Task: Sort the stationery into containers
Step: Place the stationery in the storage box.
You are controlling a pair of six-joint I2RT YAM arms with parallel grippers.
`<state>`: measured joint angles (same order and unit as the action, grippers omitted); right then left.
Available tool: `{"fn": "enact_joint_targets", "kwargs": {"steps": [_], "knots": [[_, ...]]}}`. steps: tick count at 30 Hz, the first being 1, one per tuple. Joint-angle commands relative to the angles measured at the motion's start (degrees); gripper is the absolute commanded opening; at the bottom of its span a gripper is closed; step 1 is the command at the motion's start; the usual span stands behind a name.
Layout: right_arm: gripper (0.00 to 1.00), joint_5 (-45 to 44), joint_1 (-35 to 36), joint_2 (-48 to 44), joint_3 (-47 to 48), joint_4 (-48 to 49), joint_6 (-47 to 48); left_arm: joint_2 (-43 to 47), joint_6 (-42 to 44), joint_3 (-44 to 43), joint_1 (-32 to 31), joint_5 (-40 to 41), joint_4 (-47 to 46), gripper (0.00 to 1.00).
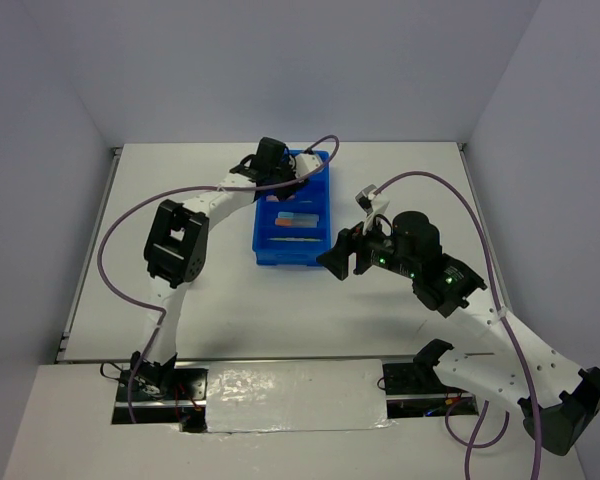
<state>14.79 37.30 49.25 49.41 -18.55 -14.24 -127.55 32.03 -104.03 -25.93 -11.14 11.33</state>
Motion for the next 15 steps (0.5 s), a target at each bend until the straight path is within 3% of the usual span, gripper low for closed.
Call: {"fn": "enact_joint_targets", "kwargs": {"steps": [1, 6, 7, 10, 13, 14, 15], "knots": [[0.79, 0.16, -0.12, -0.21, 1.57, 1.06, 1.06, 4.93, -0.47, 0.92, 0.44, -0.28, -5.61, 0.60], [0.79, 0.24, -0.03, -0.74, 1.66, 0.79, 1.06, 8.71, -3.63, 2.43, 0.44, -0.64, -9.04, 0.81], [0.79, 0.16, -0.03, -0.74, 1.66, 0.70, 1.06, 9.68, -4.25, 2.43, 0.44, -0.82, -9.31, 0.89], [0.79, -0.28, -0.03, -0.91, 1.83, 0.44, 1.23, 15.64, -9.16, 5.39, 0.53, 1.02, -15.09, 0.92], [0.79, -0.11, -0.03, -1.62, 1.57, 1.58, 0.79, 24.60, -19.61, 10.92, 0.62, 11.98, -22.65, 0.99], [0.79, 0.24, 0.05, -1.70, 1.13, 2.19, 0.62, 26.98, -26.86, 12.34, 0.62, 17.41, -23.02, 0.99], [0.80, 0.50, -0.12, -1.88, 0.87, 3.16, 0.44, 31.70, -30.41, 15.23, 0.62, 28.69, -20.76, 0.99]]}}
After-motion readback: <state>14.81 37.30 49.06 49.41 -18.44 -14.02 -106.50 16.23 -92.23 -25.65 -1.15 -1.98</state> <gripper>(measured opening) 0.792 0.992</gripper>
